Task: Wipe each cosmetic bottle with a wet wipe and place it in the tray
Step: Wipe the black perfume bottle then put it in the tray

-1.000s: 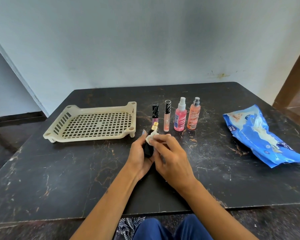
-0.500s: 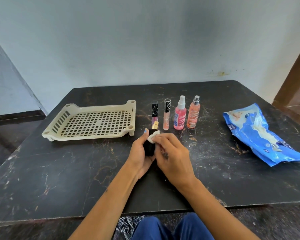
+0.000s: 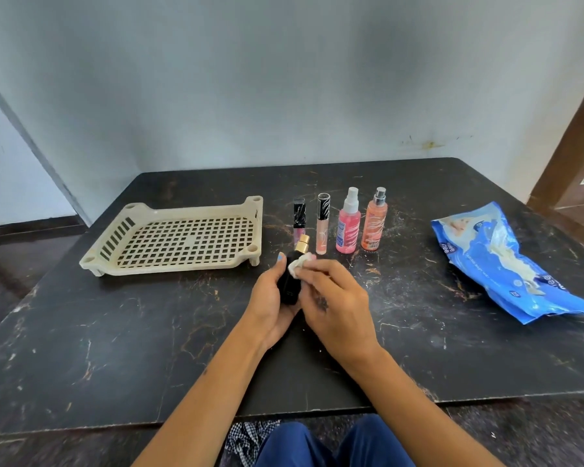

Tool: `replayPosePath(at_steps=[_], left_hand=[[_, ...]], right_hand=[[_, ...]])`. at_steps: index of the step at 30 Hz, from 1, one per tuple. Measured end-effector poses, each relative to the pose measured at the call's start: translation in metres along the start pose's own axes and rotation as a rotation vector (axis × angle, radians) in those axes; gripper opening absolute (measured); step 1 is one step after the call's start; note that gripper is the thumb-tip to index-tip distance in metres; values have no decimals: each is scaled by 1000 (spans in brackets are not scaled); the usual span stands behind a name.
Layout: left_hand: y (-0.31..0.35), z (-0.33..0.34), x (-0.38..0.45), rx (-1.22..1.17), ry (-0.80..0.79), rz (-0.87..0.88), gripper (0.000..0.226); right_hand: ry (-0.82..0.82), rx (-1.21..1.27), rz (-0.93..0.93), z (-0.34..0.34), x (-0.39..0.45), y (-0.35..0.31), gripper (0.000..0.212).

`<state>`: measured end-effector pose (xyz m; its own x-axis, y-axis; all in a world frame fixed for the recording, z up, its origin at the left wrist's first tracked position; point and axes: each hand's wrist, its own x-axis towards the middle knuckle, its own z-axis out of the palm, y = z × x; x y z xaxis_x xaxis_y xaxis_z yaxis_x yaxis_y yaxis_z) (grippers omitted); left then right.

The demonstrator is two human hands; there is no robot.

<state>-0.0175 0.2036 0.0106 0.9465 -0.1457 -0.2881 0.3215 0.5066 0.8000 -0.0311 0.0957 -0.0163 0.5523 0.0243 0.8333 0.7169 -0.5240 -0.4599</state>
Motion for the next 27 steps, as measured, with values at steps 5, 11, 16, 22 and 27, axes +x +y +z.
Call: replayPosePath(at_steps=[5, 11, 16, 22, 27], left_hand=[[3, -1, -2, 4, 14, -61, 68], [4, 6, -9, 92, -52, 107, 37], [3, 5, -11, 78, -40, 98, 43], [6, 10, -15, 103, -105, 108, 24], [5, 8, -15, 123, -146, 118, 24]], right_hand=[[-65, -6, -157, 2, -5, -5, 17], [11, -37, 48, 1, -1, 2, 31], [-38, 29, 4, 0, -2, -4, 24], [33, 17, 46, -2, 1, -2, 27], [66, 26, 89, -2, 0, -1, 28]])
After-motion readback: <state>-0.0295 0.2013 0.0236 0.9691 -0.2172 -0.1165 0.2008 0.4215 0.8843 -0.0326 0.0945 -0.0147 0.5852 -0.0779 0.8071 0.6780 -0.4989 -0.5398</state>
